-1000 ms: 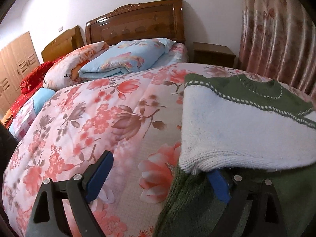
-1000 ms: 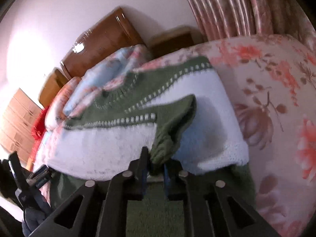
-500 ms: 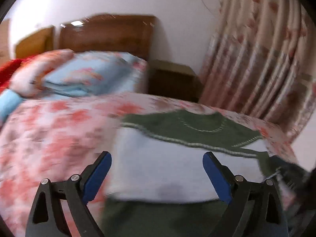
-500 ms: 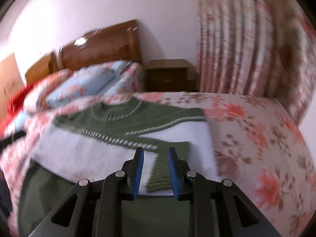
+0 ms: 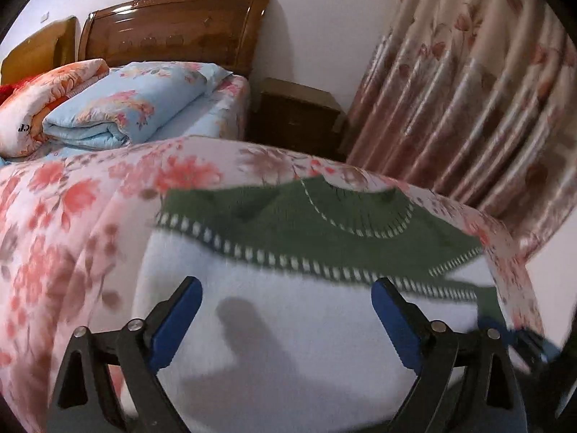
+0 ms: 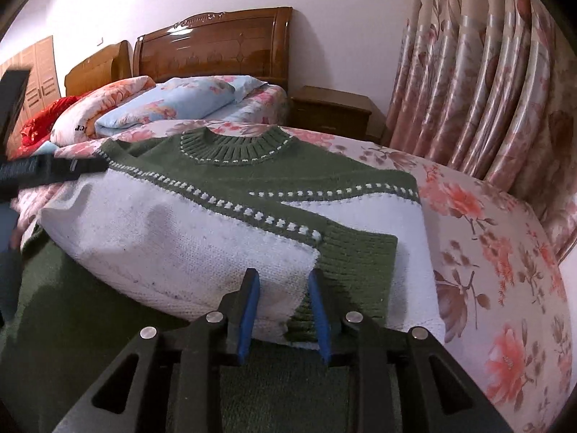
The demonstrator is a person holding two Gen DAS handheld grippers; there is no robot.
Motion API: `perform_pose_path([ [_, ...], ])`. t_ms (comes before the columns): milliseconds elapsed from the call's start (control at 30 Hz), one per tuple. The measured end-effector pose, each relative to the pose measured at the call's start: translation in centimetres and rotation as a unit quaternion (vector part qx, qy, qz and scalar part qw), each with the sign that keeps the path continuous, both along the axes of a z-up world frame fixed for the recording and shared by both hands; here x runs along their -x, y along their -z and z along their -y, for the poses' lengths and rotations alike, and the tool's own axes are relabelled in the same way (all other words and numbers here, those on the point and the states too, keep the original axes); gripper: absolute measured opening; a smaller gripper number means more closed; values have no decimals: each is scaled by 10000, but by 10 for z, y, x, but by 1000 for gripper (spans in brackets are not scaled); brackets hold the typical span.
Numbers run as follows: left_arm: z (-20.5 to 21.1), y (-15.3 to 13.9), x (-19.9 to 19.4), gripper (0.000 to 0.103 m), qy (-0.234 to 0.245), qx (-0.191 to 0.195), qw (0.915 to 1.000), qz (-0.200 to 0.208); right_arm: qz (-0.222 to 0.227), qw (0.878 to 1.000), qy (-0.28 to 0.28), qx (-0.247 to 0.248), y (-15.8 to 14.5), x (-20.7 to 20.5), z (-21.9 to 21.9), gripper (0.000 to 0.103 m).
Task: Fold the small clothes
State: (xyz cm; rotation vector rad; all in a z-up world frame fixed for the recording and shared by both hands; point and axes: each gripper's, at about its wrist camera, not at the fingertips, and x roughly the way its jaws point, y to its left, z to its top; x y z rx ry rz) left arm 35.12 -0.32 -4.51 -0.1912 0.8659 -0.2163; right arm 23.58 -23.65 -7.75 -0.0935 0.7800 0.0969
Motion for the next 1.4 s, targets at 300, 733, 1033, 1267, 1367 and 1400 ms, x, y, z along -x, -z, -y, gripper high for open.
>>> perform_pose_path([
  [300, 18, 5, 8, 103, 46, -398, 9991, 130, -43, 9991, -66, -412, 2, -2, 11, 32],
  [733, 15, 2, 45, 103, 384, -446, 9982, 142, -52, 9993, -92, -364, 3, -5, 10, 34],
  [1033, -3, 29, 139, 103, 409, -1194, 9916, -279, -212, 9995, -7, -240, -4, 50, 18, 34],
  [1267, -42, 12, 226, 103, 31, -909, 9955, 272, -471, 9983, -25, -346, 12, 134, 37, 34],
  [1367, -61, 14, 262, 103, -148, -858, 9956, 343, -452, 9981, -73, -422, 12, 167, 46, 34],
  [1400, -68, 15, 271, 103, -201, -814, 9959, 341, -437, 9979, -65, -465, 12, 173, 48, 34],
])
